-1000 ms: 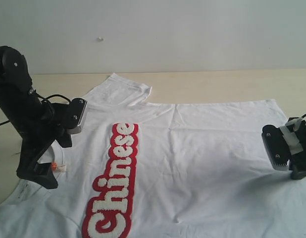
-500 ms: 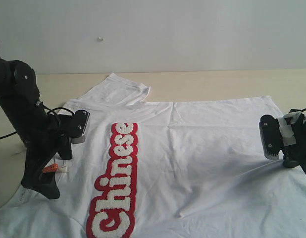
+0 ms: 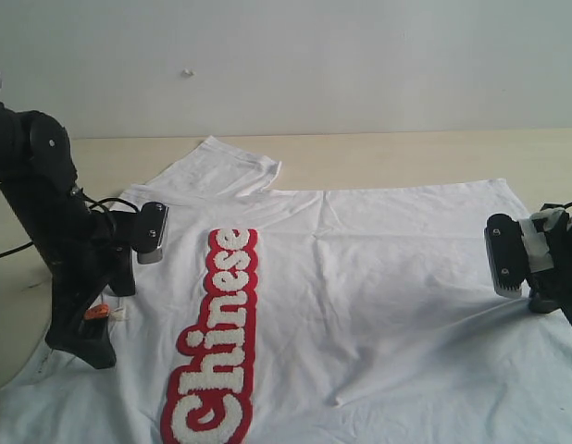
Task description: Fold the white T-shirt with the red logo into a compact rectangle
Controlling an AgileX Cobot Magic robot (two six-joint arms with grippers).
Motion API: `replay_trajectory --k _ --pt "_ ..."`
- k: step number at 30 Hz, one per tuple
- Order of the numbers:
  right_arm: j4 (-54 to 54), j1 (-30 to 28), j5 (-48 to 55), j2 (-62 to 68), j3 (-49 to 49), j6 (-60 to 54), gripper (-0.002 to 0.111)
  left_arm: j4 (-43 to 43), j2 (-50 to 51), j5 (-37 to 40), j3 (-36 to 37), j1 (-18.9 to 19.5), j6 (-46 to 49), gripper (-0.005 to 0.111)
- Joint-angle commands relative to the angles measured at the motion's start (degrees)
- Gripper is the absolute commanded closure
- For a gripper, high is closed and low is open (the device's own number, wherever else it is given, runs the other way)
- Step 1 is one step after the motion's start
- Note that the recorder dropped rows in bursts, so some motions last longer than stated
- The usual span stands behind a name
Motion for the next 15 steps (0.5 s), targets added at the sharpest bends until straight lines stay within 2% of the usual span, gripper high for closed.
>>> replay_trajectory --k 1,8,15 --pt "2.8 0.2 1.2 3.1 1.2 0.6 0.108 2.5 -1.7 -4.8 0.7 0.1 -1.2 0.001" --pt "3.0 0.2 1.2 3.1 1.2 0.6 0.108 5.3 -3.1 -7.3 0.7 0.1 -2.7 0.001" --pt "3.8 0.2 1.2 3.1 1.2 1.7 0.108 5.5 -1.2 -6.3 0.8 0.1 -5.1 0.001"
